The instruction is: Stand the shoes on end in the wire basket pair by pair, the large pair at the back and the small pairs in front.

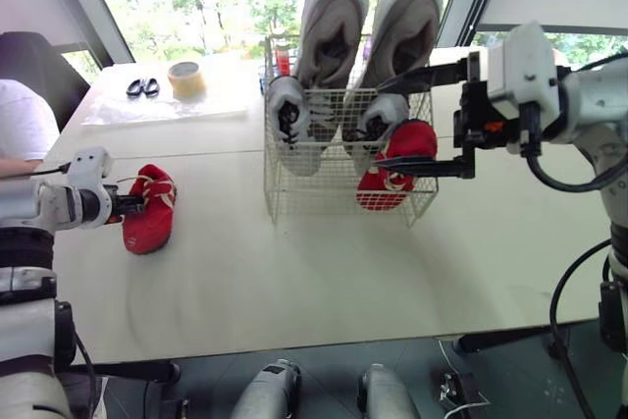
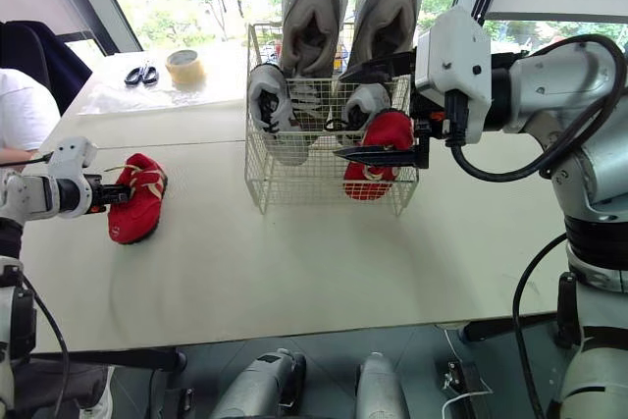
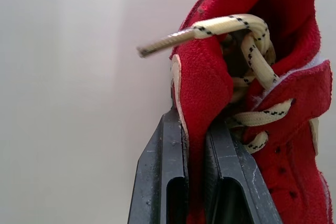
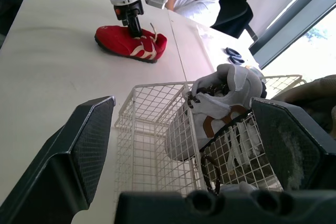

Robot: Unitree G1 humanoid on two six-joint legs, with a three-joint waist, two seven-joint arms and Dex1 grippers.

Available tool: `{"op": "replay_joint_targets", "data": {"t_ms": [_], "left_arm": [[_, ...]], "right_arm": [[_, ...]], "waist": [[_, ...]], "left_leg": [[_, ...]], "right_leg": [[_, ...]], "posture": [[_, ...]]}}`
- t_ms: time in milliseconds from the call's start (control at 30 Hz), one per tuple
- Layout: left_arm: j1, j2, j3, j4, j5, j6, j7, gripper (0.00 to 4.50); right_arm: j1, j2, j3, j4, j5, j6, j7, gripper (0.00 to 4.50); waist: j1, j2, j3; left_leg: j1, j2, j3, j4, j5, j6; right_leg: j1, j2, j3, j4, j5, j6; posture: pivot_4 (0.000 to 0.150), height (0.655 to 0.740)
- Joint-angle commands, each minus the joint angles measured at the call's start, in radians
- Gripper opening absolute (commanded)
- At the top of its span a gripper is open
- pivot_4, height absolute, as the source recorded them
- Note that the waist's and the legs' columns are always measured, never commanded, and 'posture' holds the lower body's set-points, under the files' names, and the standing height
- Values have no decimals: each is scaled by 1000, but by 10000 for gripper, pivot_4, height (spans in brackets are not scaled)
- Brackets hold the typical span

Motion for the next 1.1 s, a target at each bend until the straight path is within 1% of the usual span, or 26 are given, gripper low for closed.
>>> {"op": "replay_joint_targets", "data": {"t_ms": [33, 100, 167, 300, 367, 433, 467, 533, 567, 600, 733, 867, 1000, 1100], "left_arm": [[-71, -70, 186, -263, -130, -161, -3, 1033], [-86, -155, 251, -391, -197, -160, 65, 1033], [-82, -255, 255, -521, -181, -237, 173, 1033], [-58, -392, 210, -728, -139, -328, 318, 1033], [-48, -435, 180, -813, -106, -351, 395, 1033], [-36, -445, 138, -872, -90, -320, 437, 1033], [-26, -449, 117, -893, -80, -321, 445, 1033], [54, -503, 23, -929, -15, -517, 393, 1033], [85, -541, -5, -931, 8, -621, 372, 1033], [108, -575, -20, -927, 19, -683, 369, 1033], [179, -641, -57, -909, 34, -846, 320, 1033], [218, -659, -81, -908, 51, -931, 303, 1033], [300, -685, -147, -902, 120, -1070, 277, 1033], [360, -730, -180, -812, 177, -1229, 275, 1033]], "right_arm": [[-14, -7, -31, -1, -12, -21, -9, 45000], [-17, -2, -30, 3, -14, -20, -13, 45000], [-21, 2, -28, 10, -18, -21, -16, 45000], [-31, 7, -24, 25, -29, -26, -23, 45000], [-33, 5, -26, 28, -31, -27, -22, 45000], [-32, 2, -26, 29, -33, -27, -19, 45000], [-33, 3, -25, 29, -34, -27, -19, 45000], [-33, 0, -29, 30, -34, -25, -21, 45000], [-32, -1, -31, 30, -35, -25, -22, 45000], [-30, -2, -30, 29, -38, -27, -23, 45000], [-22, -11, -31, 24, -44, -26, -23, 45000], [-16, -21, -41, 16, -41, -17, -24, 45000], [-7, -27, -47, 7, -36, -11, -29, 45000], [-6, -24, -44, 7, -36, -10, -36, 45000]], "waist": [[-1, -5, 0], [-7, -6, -1], [-12, -6, -1], [-25, -6, -1], [-29, -6, -1], [-29, -6, -1], [-28, -6, -1], [-27, -4, -2], [-25, -4, -2], [-21, -5, -1], [-7, -5, -1], [-4, -5, -1], [-3, -5, -1], [-1, -5, -1]], "left_leg": [[-2, 0, 0, 1, 2, -3], [-6, 0, 0, 3, 3, -5], [-7, 0, 1, 3, 3, -4], [-7, 1, 2, 2, 3, -5], [-7, 1, 2, 2, 3, -5], [-7, 1, 2, 2, 3, -5], [-7, 1, 2, 1, 3, -5], [-7, 0, 2, 1, 3, -4], [-7, 0, 3, 2, 3, -4], [-7, 0, 3, 2, 3, -4], [-7, 0, 3, 3, 3, -4], [-7, 0, 3, 3, 3, -4], [-7, 0, 3, 3, 3, -4], [-7, 0, 3, 3, 3, -4]], "right_leg": [[-1, 0, -1, 0, 0, 0], [-1, 0, -1, 0, 1, -1], [-2, -1, 0, 0, 1, 0], [-3, 0, 0, -1, 1, 0], [-3, 0, 0, 0, 1, 0], [-3, 0, 0, 0, 1, 0], [-3, 0, 0, -1, 1, 0], [-3, 0, 1, -1, 1, 0], [-3, 0, 1, -1, 1, 0], [-2, 0, 1, -1, 1, 0], [-2, 0, 1, -1, 2, -1], [-2, 0, 1, -1, 2, -1], [-2, 0, 1, -1, 2, -1], [-2, 0, 1, -1, 2, -1]], "posture": [[1500, 7400], [1500, 7400], [1500, 7400], [1500, 7400], [1500, 7400], [1500, 7400], [1500, 7400], [1500, 7400], [1500, 7400], [1500, 7400], [1500, 7400], [1500, 7400], [1500, 7400], [1500, 7400]]}}
